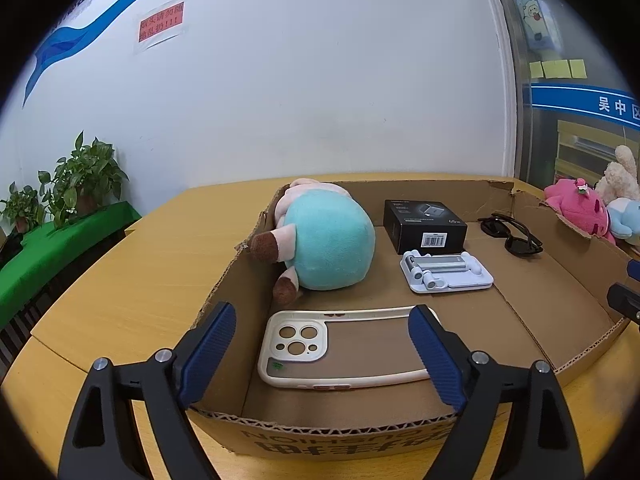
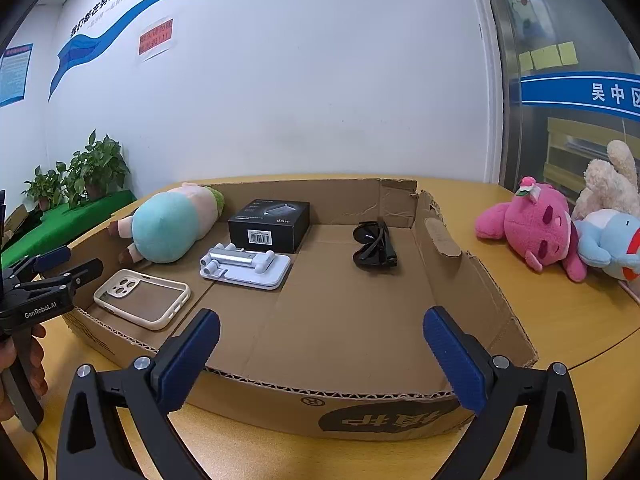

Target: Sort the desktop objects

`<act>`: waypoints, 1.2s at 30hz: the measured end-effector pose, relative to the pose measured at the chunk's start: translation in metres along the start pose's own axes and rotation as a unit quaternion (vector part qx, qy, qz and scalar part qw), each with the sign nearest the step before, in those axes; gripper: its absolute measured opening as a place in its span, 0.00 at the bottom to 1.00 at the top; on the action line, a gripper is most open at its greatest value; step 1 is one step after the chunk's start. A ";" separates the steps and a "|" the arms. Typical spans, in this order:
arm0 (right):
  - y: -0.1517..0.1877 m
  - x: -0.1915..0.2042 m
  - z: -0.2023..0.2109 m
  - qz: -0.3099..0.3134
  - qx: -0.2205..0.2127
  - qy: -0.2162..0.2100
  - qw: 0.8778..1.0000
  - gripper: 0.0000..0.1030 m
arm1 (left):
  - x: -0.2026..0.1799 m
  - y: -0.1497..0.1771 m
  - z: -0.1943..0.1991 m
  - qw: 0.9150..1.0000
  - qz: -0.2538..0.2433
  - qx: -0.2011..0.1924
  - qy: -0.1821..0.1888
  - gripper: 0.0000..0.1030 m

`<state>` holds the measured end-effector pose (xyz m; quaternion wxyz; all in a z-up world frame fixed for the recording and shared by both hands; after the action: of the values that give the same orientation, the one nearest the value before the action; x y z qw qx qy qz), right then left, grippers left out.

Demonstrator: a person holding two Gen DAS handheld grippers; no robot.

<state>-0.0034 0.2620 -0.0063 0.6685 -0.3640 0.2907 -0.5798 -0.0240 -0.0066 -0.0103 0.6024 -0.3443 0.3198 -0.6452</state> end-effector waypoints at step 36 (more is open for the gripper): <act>0.001 0.002 -0.001 0.000 0.001 0.000 1.000 1.00 | -0.011 -0.003 -0.006 1.000 0.009 0.009 -0.012 1.00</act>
<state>-0.0029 0.2605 -0.0078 0.6688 -0.3630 0.2899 -0.5804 -0.0305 0.0051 -0.0117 0.6153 -0.3439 0.3096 -0.6382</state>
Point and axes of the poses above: each gripper's, at about its wrist camera, not at the fingertips, and z roughly against the way its jaws point, x to its left, y to its underside, the point moved 2 cm from there along -z, roughly the way its jaws point, and after that the axes turned 8 degrees about x, right-handed, at the moved point
